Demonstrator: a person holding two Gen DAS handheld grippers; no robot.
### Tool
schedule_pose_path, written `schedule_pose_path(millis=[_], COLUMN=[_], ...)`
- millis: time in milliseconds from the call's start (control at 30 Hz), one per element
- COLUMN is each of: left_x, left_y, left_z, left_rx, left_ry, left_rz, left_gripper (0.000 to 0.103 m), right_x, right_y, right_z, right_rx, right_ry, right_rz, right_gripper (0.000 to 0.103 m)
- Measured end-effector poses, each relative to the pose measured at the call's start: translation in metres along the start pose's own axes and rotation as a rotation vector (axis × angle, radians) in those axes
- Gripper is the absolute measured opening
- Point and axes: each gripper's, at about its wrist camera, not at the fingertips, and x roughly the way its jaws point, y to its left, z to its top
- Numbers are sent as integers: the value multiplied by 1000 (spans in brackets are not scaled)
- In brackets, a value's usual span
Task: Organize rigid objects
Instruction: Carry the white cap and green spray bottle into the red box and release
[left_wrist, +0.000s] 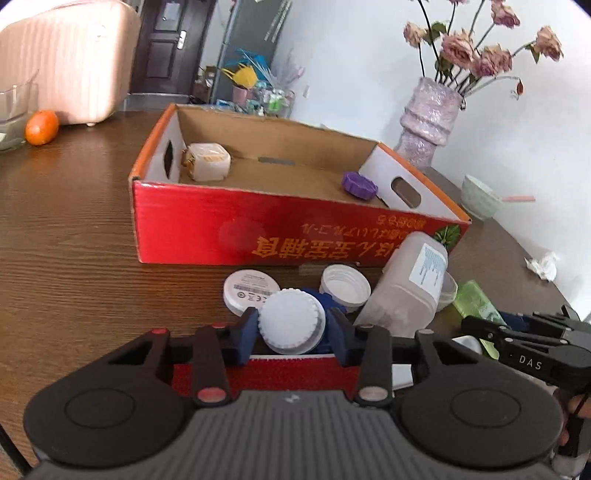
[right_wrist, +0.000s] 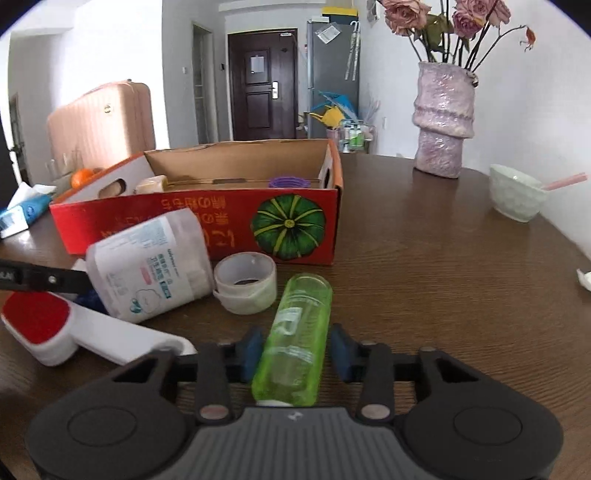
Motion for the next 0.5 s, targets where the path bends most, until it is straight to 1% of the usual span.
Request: schedule_pose_path(millis=[67, 133, 233, 300, 367, 500], left_x=[-8, -22, -52, -73, -93, -130], left_y=[-2, -7, -19, -24, -28, -35], left_z=[0, 0, -3, -8, -17, -41], left_rx=[-2, 10, 47, 58, 54, 47], left_ry=[-21, -62, -130, -153, -164, -192], left_rz=[14, 37, 95, 153, 189, 220], left_gripper=[41, 41, 41, 41, 41, 41], right_x=[-1, -3, -12, -25, -40, -77], right_y=[-3, -6, -4, -2, 0, 10], right_z=[-1, -2, -7, -12, -16, -29], right_rx=[19, 35, 14, 14, 24, 37], right_ry=[-6, -13, -31, -43, -58, -91], right_rz=[4, 0, -12, -9, -2, 13], right_gripper=[31, 31, 30, 30, 30, 30])
